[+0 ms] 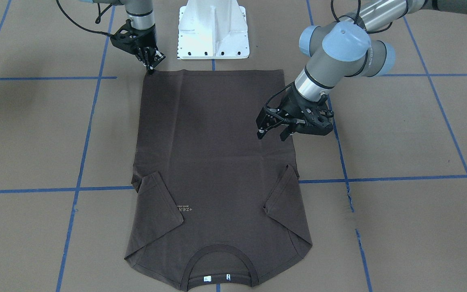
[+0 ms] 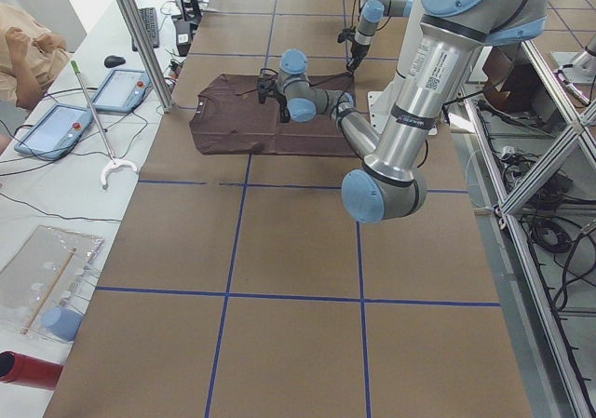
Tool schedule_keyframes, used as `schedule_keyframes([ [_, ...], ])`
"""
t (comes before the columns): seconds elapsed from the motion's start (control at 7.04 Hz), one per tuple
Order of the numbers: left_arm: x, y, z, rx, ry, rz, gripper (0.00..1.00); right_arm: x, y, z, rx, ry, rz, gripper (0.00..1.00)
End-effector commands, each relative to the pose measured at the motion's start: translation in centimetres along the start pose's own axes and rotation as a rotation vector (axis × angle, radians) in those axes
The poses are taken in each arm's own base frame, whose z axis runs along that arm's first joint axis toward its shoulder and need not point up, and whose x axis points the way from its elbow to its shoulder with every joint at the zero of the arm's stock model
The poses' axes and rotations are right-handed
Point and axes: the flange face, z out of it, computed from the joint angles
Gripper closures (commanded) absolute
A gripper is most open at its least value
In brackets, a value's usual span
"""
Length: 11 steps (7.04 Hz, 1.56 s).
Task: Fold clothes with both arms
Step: 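Move the left gripper to the other hem corner nearest the robot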
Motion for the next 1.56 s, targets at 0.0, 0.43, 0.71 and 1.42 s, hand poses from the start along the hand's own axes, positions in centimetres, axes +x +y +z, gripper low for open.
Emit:
schedule_keyframes([
  [0.0, -5.0, 9.3, 0.1, -0.004, -0.079, -0.13, 0.21, -1.0, -0.9, -1.9, -0.027, -0.005, 0.017, 1.0],
  [0.43, -9.8, 15.9, 4.5, -0.015, -0.241, -0.184, 0.21, -0.9, -1.0, -2.0, -0.028, -0.006, 0.018, 1.0],
  [0.71, -9.8, 16.9, 4.6, -0.033, -0.263, -0.18, 0.24, -1.0, -1.0, -2.2, -0.028, -0.01, 0.018, 1.0],
  [1.42, -9.9, 19.2, 4.5, -0.095, -0.35, -0.175, 0.36, -0.9, -1.0, -2.0, -0.027, -0.007, 0.019, 1.0],
])
